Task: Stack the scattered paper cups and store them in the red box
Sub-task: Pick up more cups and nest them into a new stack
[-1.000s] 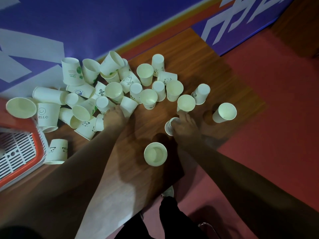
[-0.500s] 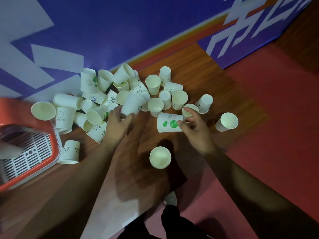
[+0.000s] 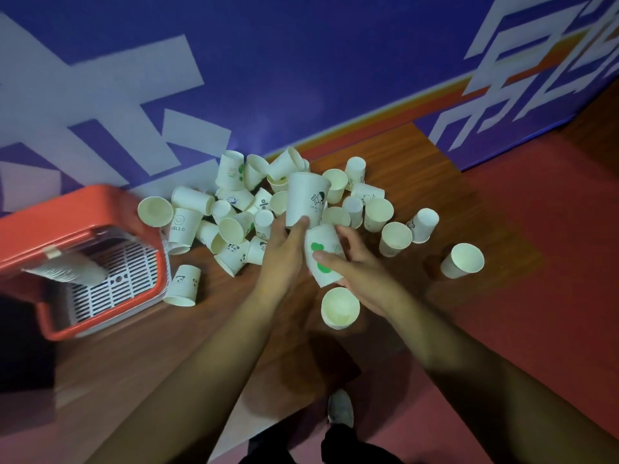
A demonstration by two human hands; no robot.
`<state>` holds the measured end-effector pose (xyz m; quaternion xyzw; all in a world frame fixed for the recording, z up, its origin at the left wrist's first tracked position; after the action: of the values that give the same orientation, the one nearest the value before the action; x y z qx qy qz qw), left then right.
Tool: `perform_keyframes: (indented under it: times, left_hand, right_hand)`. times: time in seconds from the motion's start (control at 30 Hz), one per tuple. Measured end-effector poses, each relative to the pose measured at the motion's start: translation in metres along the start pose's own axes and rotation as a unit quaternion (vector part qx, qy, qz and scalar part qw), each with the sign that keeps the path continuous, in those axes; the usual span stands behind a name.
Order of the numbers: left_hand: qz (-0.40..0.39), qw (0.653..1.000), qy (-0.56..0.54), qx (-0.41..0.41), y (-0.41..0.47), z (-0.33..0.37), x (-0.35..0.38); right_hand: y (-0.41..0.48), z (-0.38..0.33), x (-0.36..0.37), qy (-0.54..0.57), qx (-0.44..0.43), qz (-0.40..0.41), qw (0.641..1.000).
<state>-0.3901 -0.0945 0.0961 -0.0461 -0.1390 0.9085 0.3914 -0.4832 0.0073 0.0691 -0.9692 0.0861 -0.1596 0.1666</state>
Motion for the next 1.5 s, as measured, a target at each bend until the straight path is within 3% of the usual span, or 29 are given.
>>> perform_keyframes:
  times: [0.4,0.53,0.7,0.83,0.9,1.0,1.07,1.27,1.33,1.43,1.5]
  left_hand:
    - [-0.014,0.986,-0.162,-0.038,-0.020,-0.050,-0.033]
    - [-0.053,0.980,-0.187,-0.037,-0.028,-0.057,-0.028]
    - [-0.084,0.981,-0.171,-0.041,-0.033,-0.066,-0.027]
    - [-0.133,0.978,-0.153,-0.053,-0.037,-0.079,-0.022]
    - [-0.161,0.978,-0.125,-0.054,-0.037,-0.084,-0.017]
    - [-0.200,0.977,-0.047,-0.053,-0.038,-0.086,-0.011]
    - [-0.244,0.967,-0.023,-0.064,-0.041,-0.087,0.000]
    - [-0.309,0.947,0.026,-0.084,-0.040,-0.096,0.011]
    - [-0.280,0.955,0.063,-0.076,-0.033,-0.095,-0.002]
    - [-0.119,0.976,0.173,-0.053,-0.013,-0.085,-0.048]
    - [-0.040,0.941,0.330,-0.068,0.002,-0.083,-0.080]
  right_hand:
    - [-0.034,0.038,-0.031,-0.251,0.030,0.107,0.962]
    - [-0.032,0.061,-0.029,-0.361,0.060,0.141,0.920]
    - [-0.036,0.082,-0.020,-0.492,0.039,0.122,0.861]
    - [-0.039,0.095,-0.018,-0.544,0.090,0.063,0.832]
    - [-0.046,0.085,-0.027,-0.473,0.094,0.090,0.872]
    - [-0.053,0.055,-0.033,-0.201,0.027,0.137,0.970]
    - [-0.049,0.037,-0.028,-0.135,-0.002,0.130,0.982]
    - [-0.047,0.016,-0.018,-0.200,-0.020,0.132,0.971]
    - [-0.051,0.019,-0.021,-0.219,-0.017,0.136,0.966]
    - [-0.058,0.033,-0.028,-0.291,0.016,0.141,0.946]
    - [-0.061,0.041,-0.031,-0.359,0.038,0.144,0.922]
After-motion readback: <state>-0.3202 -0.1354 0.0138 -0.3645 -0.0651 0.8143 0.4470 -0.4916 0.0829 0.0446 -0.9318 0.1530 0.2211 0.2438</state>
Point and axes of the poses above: each hand's wrist, its own y-axis towards the middle knuckle, its own x-axis out of the palm, z = x × y, the point moved 8 cm from there along y, towards the middle knuckle, and after that the axes turned 15 degrees about -z, right-handed, at the moved point
